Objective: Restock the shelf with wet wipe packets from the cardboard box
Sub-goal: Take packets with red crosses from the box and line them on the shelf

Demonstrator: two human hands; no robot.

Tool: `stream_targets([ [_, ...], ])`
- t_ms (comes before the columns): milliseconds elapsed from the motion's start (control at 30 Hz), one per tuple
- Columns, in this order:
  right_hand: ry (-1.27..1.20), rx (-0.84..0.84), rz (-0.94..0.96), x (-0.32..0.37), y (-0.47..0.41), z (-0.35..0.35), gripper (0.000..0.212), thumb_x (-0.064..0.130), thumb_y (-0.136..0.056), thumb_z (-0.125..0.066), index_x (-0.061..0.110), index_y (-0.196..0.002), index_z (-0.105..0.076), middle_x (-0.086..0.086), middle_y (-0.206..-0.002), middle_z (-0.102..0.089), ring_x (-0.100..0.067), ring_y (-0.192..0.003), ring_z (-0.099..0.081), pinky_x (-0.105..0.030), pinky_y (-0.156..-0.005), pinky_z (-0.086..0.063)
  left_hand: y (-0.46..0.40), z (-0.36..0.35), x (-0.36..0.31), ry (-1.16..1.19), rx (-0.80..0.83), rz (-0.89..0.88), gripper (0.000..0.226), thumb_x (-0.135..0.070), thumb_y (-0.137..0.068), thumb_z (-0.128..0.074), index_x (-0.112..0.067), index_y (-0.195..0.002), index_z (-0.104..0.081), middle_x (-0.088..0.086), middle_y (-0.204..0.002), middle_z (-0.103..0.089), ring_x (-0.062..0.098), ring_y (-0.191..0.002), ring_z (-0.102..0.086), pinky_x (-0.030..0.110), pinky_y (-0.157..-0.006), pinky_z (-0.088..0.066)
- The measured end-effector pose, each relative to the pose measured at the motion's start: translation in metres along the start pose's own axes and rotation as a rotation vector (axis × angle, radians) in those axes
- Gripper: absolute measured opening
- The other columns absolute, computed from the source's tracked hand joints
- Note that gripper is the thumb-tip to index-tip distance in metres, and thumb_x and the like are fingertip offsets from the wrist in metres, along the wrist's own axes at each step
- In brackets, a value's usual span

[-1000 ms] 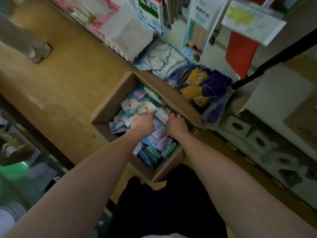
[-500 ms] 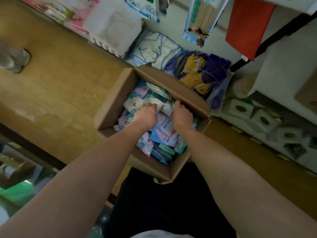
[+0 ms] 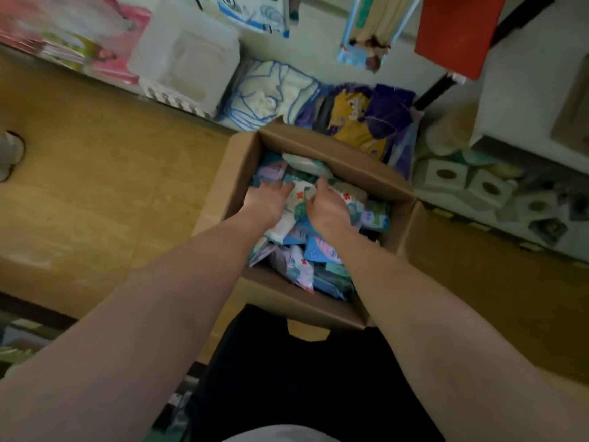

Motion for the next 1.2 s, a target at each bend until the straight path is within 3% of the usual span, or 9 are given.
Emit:
stream_targets([
  [200, -0.117, -0.012, -0.059, -0.009, 0.006, -0.004, 0.051, 0.009, -0.096, -0.053, 0.007, -0.143, -0.033, -0.015, -0.096, -0.061, -0.03, -0.082, -0.06, -0.036, -0.057, -0.04, 0.0, 0.006, -0.021, -0.36, -0.151, -0.151, 0.038, -0.015, -0.095, -0.051, -0.011, -0.133, -0.053, 0.017, -0.139, -0.04, 0.038, -0.122, -0.045, 0.046, -0.095, -0.04],
  [400, -0.205, 0.051, -0.083, -0.015, 0.035, 0.001, 0.046, 0.003, -0.089, -0.058, 0.013, -0.132, -0.047, -0.015, -0.106, -0.059, -0.033, -0.092, -0.061, -0.036, -0.066, -0.051, 0.021, 0.029, -0.028, -0.487, -0.139, -0.165, 0.035, -0.015, -0.093, -0.054, -0.019, -0.127, -0.058, 0.01, -0.133, -0.05, 0.031, -0.126, -0.043, 0.046, -0.1, -0.035],
  [600, -0.325, 0.065, -0.128, -0.021, 0.062, 0.044, 0.05, 0.013, -0.083, -0.073, 0.011, -0.128, -0.052, -0.013, -0.12, -0.059, -0.026, -0.099, -0.058, -0.039, -0.076, -0.054, 0.044, 0.065, -0.035, -0.221, -0.114, -0.2, 0.022, -0.001, -0.09, -0.052, -0.013, -0.108, -0.058, 0.009, -0.109, -0.062, 0.029, -0.1, -0.06, 0.035, -0.067, -0.043],
  [667, -0.351, 0.085, -0.125, -0.025, 0.071, 0.061, 0.064, 0.019, -0.085, -0.074, 0.007, -0.14, -0.044, -0.013, -0.131, -0.054, -0.027, -0.11, -0.057, -0.041, -0.087, -0.054, 0.05, 0.074, -0.045, -0.12, -0.088, -0.214, 0.011, -0.002, -0.091, -0.052, -0.011, -0.098, -0.052, 0.013, -0.112, -0.059, 0.031, -0.102, -0.058, 0.037, -0.07, -0.044],
  [767, -0.413, 0.109, -0.133, -0.036, 0.081, 0.083, 0.074, 0.02, -0.086, -0.072, 0.006, -0.149, -0.036, -0.011, -0.144, -0.046, -0.028, -0.123, -0.052, -0.033, -0.082, -0.047, 0.058, 0.086, -0.067, -0.018, -0.083, -0.246, 0.026, -0.007, -0.09, -0.061, -0.008, -0.115, -0.053, 0.014, -0.119, -0.058, 0.031, -0.107, -0.057, 0.036, -0.077, -0.043],
  [833, -0.45, 0.09, -0.13, -0.046, 0.088, 0.101, 0.059, 0.02, -0.083, -0.074, 0.011, -0.136, -0.049, -0.006, -0.132, -0.05, -0.028, -0.122, -0.054, -0.028, -0.077, -0.044, 0.067, 0.095, -0.084, -0.003, -0.077, -0.254, 0.032, -0.005, -0.089, -0.062, -0.008, -0.119, -0.052, 0.013, -0.119, -0.058, 0.03, -0.104, -0.057, 0.035, -0.074, -0.043],
  [900, -0.456, 0.042, -0.101, -0.057, 0.096, 0.12, 0.028, 0.021, -0.082, -0.076, 0.016, -0.099, -0.054, -0.004, -0.107, -0.054, -0.023, -0.097, -0.059, -0.027, -0.063, -0.041, 0.074, 0.104, -0.099, 0.006, -0.067, -0.234, 0.021, -0.005, -0.089, -0.061, -0.009, -0.108, -0.053, 0.014, -0.116, -0.06, 0.028, -0.095, -0.058, 0.035, -0.07, -0.044],
  [967, -0.457, 0.004, -0.07, -0.067, 0.105, 0.139, 0.023, 0.02, -0.085, -0.075, 0.014, -0.082, -0.053, -0.004, -0.091, -0.056, -0.02, -0.082, -0.056, -0.028, -0.056, -0.038, 0.08, 0.115, -0.113, 0.035, -0.076, -0.195, 0.016, -0.007, -0.09, -0.059, -0.007, -0.106, -0.056, 0.012, -0.112, -0.061, 0.028, -0.095, -0.059, 0.035, -0.069, -0.044],
  [1200, -0.283, -0.044, 0.024, -0.111, 0.142, 0.202, 0.033, 0.026, -0.087, -0.074, 0.01, -0.109, -0.056, -0.006, -0.104, -0.055, -0.023, -0.093, -0.055, -0.033, -0.071, -0.044, 0.119, 0.159, -0.187, 0.083, -0.176, -0.13, 0.032, -0.001, -0.092, -0.052, -0.006, -0.123, -0.056, 0.013, -0.117, -0.06, 0.029, -0.097, -0.059, 0.036, -0.077, -0.049],
])
Point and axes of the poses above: each hand's wrist, its own y-axis away from the middle knuckle, its own z-axis out of the back of the hand, x = y × z, the point moved 8 cm from there along -y, towards the middle knuckle
